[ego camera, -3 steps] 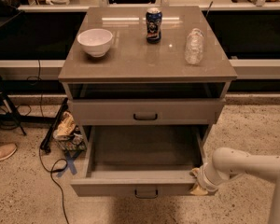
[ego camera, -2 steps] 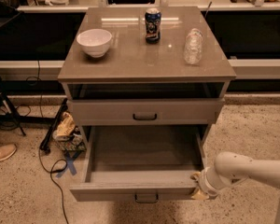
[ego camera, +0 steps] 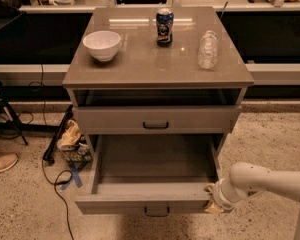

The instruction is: Open middle drawer

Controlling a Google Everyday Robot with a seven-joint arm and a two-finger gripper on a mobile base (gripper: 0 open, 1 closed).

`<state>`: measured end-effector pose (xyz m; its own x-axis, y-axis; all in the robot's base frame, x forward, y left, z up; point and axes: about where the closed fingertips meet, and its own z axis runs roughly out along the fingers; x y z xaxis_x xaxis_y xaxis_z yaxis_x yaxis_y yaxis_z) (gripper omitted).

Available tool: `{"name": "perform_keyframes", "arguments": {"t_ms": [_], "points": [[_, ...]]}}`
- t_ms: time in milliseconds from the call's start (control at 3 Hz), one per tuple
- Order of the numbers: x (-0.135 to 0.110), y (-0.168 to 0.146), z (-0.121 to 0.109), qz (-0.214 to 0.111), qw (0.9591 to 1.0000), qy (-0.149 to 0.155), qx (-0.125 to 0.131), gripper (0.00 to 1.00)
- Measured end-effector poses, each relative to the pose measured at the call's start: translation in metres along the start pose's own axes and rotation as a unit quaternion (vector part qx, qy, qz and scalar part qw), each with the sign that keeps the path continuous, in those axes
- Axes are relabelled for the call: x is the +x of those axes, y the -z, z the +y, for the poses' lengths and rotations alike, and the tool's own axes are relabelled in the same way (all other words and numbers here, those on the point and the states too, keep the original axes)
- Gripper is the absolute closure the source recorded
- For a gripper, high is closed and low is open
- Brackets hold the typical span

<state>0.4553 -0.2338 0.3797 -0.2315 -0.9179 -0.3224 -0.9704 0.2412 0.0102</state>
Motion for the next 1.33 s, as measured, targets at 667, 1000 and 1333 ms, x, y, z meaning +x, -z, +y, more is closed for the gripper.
{"name": "perform_keyframes", "arguments": {"t_ms": [667, 1000, 1333], "points": [[0.0, -0.001, 0.001, 0.0, 1.0, 0.0, -0.002, 0.27], [-0.001, 0.0, 0.001, 0.0, 1.0, 0.0, -0.002, 0.05], [-0.002, 0.018, 0.003, 0.003, 0.9998, 0.009, 0.017, 0.0]]}}
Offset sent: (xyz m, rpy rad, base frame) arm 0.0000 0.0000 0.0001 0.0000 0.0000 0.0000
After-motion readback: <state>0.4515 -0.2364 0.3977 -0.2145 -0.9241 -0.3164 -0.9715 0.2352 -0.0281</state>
